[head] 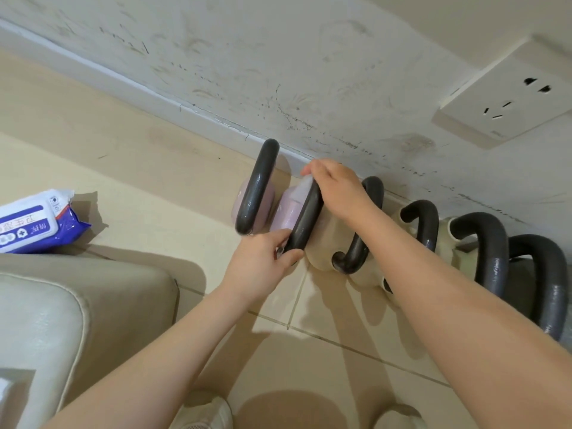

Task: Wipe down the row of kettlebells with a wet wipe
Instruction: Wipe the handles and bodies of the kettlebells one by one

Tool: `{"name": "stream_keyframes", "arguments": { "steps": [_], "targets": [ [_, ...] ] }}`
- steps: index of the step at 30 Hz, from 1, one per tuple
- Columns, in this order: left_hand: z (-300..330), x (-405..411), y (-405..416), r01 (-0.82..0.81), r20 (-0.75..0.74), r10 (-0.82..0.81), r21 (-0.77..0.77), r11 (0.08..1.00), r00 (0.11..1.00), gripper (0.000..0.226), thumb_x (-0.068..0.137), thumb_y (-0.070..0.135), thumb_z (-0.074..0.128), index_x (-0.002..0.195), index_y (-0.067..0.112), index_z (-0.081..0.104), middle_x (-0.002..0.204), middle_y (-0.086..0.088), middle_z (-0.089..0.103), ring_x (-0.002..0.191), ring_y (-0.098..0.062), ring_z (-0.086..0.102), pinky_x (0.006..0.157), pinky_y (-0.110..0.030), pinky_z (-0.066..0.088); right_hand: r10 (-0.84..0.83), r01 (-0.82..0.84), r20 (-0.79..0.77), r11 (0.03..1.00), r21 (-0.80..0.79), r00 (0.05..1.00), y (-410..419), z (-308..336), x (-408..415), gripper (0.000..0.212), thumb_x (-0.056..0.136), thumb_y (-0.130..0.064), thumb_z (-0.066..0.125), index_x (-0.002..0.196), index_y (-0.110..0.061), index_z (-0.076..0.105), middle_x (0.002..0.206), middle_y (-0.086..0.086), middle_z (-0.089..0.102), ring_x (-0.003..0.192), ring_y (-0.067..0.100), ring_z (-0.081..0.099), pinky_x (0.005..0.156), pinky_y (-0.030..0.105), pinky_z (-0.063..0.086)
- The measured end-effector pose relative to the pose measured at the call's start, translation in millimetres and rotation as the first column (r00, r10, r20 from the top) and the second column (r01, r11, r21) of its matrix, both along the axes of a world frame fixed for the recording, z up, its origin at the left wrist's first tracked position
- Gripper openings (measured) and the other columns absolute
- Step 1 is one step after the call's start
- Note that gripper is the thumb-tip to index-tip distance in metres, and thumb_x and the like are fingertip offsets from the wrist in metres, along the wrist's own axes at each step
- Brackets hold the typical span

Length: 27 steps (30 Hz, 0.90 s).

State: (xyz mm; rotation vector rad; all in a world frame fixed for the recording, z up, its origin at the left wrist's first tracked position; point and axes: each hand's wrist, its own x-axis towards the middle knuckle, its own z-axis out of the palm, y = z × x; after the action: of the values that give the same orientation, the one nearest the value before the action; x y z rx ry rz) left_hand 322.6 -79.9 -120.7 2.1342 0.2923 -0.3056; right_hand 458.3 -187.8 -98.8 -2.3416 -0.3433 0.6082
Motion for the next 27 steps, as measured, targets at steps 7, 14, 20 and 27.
{"name": "stream_keyframes", "arguments": {
  "steps": [7,14,20,27],
  "targets": [
    [4.5,11.9,-0.7,-0.006,0.063,0.004,0.034,0.999,0.998,0.028,0.085,0.03,0.059,0.07,0.007,0.056,0.055,-0.002,0.05,0.056,-0.024,0.044,0.056,-0.033,0.033,-0.475,0.717,-0.572,0.615,0.329,0.669,7.5,-17.7,-28.5,0.056,0.086,-0.054,0.039,0.13,-0.022,0.05,0.13,0.001,0.057,0.116,0.017,0.054,0.105,0.039,0.037],
    [1.9,25.3,-2.5,-0.118,-0.007,0.118,-0.172,0.978,0.993,0.023,0.088,0.032,0.055,0.074,0.016,0.064,0.066,-0.011,0.066,0.062,-0.026,0.058,0.057,-0.026,0.042,-0.389,0.66,-0.558,0.606,0.444,0.733,14.9,-30.9,-99.7,0.045,0.101,-0.039,0.021,0.143,-0.025,0.029,0.128,-0.012,0.045,0.097,-0.016,0.05,0.075,-0.002,0.041],
    [-6.0,9.4,-1.4,-0.292,-0.238,0.209,-0.4,0.869,0.948,0.048,0.09,0.043,0.034,0.097,0.01,0.068,0.099,-0.01,0.071,0.094,-0.024,0.062,0.093,-0.036,0.048,-0.388,0.507,-0.348,0.773,0.381,0.853,14.5,-52.8,-146.5,0.031,0.099,-0.033,0.031,0.125,-0.048,0.035,0.116,-0.031,0.042,0.11,-0.02,0.039,0.094,0.014,0.029],
    [11.1,0.1,2.6,-0.569,-0.457,0.341,-0.623,0.537,0.821,0.065,0.097,0.051,0.016,0.136,0.006,0.042,0.134,-0.005,0.051,0.123,-0.016,0.05,0.104,-0.028,0.039,-0.271,0.255,0.034,0.937,0.239,0.962,16.4,-46.5,-142.4,0.033,0.093,-0.025,0.037,0.123,-0.015,0.027,0.126,0.005,0.04,0.113,0.021,0.042,0.095,0.039,0.041]
  ]
}}
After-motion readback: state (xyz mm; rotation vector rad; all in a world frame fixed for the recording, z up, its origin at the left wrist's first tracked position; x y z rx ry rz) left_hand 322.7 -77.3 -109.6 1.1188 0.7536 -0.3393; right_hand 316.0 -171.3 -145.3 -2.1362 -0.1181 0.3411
